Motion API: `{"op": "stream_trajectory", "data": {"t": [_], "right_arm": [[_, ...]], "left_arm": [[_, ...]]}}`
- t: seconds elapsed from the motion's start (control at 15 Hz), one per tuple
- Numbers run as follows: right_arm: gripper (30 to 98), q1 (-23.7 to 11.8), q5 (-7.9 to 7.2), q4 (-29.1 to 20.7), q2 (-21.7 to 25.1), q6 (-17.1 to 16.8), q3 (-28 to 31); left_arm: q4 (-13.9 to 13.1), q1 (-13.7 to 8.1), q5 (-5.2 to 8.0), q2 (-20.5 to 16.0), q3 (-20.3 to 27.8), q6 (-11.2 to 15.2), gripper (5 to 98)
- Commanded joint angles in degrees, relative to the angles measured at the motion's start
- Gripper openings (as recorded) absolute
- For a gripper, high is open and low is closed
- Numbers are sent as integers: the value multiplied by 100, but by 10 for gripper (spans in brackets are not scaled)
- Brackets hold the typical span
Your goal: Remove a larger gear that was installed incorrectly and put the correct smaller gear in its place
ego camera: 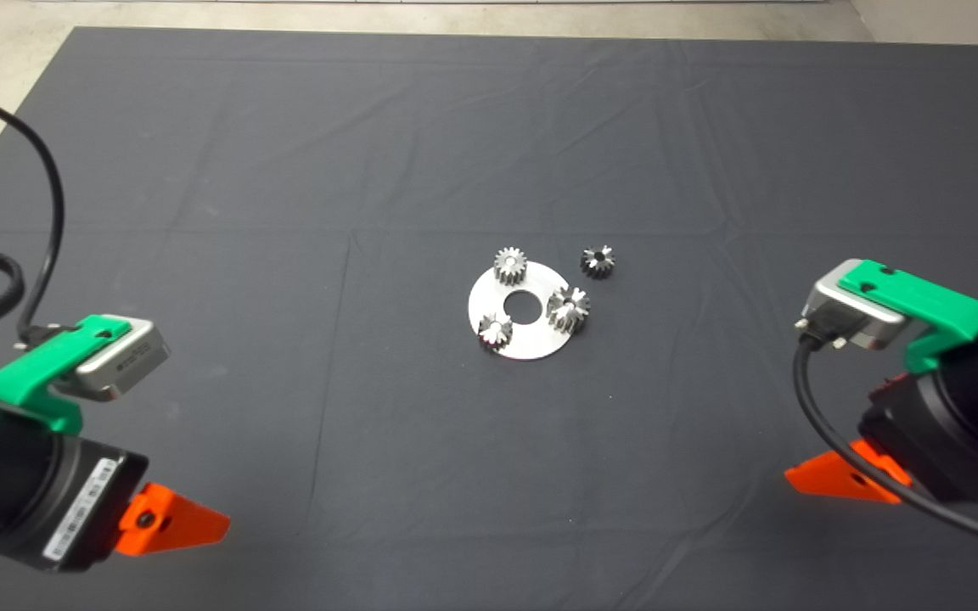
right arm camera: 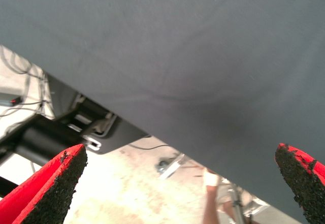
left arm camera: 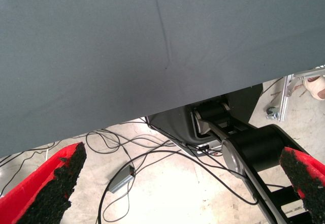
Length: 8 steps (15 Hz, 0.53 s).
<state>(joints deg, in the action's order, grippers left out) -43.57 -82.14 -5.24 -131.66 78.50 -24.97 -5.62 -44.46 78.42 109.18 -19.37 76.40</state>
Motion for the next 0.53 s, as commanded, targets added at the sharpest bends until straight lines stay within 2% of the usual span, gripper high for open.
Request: {"op": "stream_trajectory", "data": {"t": [0.0, 0.2, 0.47], "right_arm": [[977, 849, 5, 941, -545, -1073, -1166], [977, 964, 5, 1644, -1148, -1764, -1646], [977, 964, 11, 2066, -1569, -2541, -2179]], "left_arm": [[-80, -75, 42, -23, 58, -11, 981], [-80, -81, 50, -23, 58, -11, 981], [-80, -75, 50, -23, 41, -49, 981]]}}
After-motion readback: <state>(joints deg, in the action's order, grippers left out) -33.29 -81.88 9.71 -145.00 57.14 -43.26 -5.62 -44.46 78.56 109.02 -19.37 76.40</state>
